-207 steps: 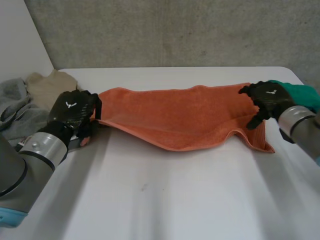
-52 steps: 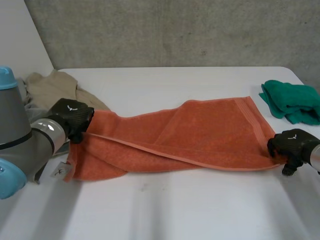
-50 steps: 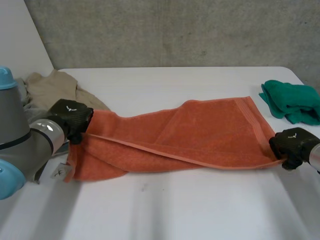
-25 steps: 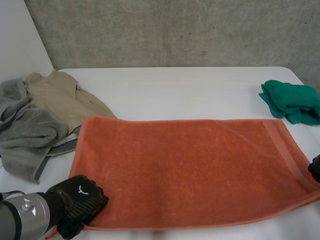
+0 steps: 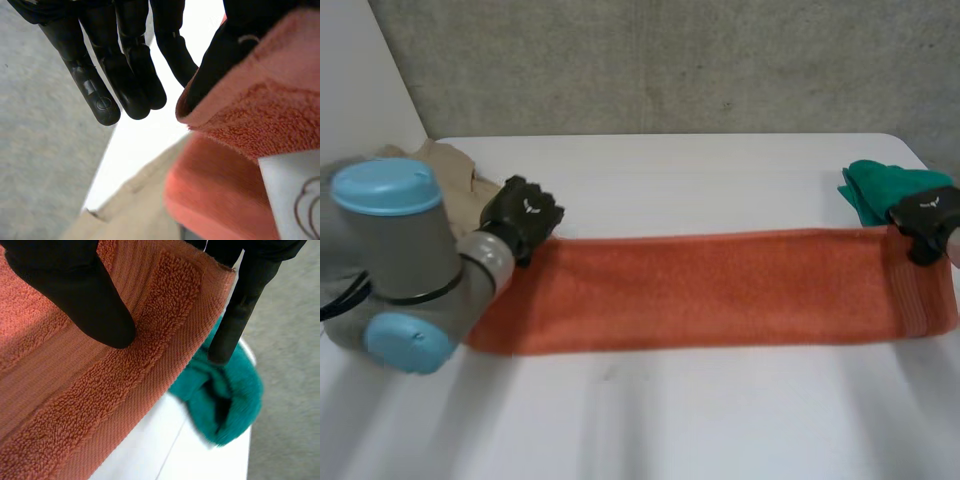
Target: Fold the laundry.
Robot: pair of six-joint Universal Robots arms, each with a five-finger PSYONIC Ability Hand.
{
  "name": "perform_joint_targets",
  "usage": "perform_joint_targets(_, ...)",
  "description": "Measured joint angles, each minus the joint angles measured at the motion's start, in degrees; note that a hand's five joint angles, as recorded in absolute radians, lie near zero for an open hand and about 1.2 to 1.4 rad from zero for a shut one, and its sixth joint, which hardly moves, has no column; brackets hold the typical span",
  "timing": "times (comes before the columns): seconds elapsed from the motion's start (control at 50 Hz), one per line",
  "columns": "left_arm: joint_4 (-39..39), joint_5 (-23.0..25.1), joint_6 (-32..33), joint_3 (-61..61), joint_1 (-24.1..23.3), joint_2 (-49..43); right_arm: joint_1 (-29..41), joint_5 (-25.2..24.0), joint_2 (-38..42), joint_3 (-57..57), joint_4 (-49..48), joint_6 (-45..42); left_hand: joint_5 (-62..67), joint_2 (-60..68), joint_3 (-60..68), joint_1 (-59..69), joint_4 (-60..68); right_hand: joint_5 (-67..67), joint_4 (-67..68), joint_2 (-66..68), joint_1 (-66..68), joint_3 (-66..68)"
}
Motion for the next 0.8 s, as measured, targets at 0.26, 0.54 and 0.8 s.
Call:
perform_joint_targets(0.26,6.2,-1.3,2.5,12.1,-2.1,-13.6,5.5,6.8,9.5,-6.6,-13.4,4.4,-24.1,-24.5,-24.2,-28.3,-24.5,-44.4,-45.0,-46.0,-43.1,-45.3)
perform_joint_targets(0.54,3.9,-10.0,-2.5,7.6,-3.9,-5.8,4.3,7.5,0.9,-3.9,-9.3,10.0,-54.1,-56.9,-56.4,-55.4,-57.4,-53.8,-56.8,-55.3,-51.4,-56.1)
perform_joint_targets(0.8,4.6,-4.3,-13.2,-12.2,-3.4,10.7,-7.8,-8.3,-9.6,15.4,1.7,0.6,-54.1,-57.0,-56.4,-55.4,-57.4,-45.3,-47.8,-47.9,-43.8,-47.2)
